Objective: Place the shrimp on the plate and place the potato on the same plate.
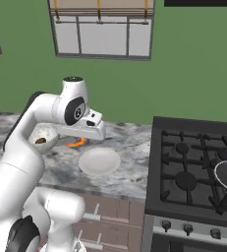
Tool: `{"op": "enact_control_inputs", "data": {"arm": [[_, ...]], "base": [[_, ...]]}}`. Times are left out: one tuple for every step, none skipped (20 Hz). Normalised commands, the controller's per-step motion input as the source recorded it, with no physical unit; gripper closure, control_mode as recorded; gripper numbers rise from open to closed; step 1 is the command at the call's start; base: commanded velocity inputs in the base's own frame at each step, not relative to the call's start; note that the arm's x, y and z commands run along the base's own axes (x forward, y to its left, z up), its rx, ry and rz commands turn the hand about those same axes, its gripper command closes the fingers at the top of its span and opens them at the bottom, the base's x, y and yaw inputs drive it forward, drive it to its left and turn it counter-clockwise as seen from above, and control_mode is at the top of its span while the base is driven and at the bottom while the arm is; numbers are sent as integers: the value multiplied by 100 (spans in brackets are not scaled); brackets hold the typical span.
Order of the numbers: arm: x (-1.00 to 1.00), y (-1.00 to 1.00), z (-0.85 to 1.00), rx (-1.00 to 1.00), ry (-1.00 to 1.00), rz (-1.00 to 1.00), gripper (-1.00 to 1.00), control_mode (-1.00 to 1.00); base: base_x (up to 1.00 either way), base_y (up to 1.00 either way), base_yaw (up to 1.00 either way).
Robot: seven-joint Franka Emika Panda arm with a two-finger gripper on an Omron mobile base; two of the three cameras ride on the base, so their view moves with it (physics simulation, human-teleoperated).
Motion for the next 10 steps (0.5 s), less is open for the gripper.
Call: {"op": "enact_control_inputs", "data": {"arm": [[0,0,0,0,0,0,100,100],[0,0,0,0,0,0,100,100],[0,0,0,0,0,0,100,100],[0,0,0,0,0,0,100,100],[0,0,0,0,0,0,100,100],[0,0,0,0,0,0,100,100],[0,0,0,0,0,0,100,100],[0,0,0,0,0,0,100,100],[0,0,0,0,0,0,100,100],[0,0,0,0,0,0,100,100]], "base": [[64,0,0],[59,0,0],[59,0,0],[58,0,0],[55,0,0],[54,0,0],[56,0,0],[59,0,0],[61,0,0],[64,0,0]]}}
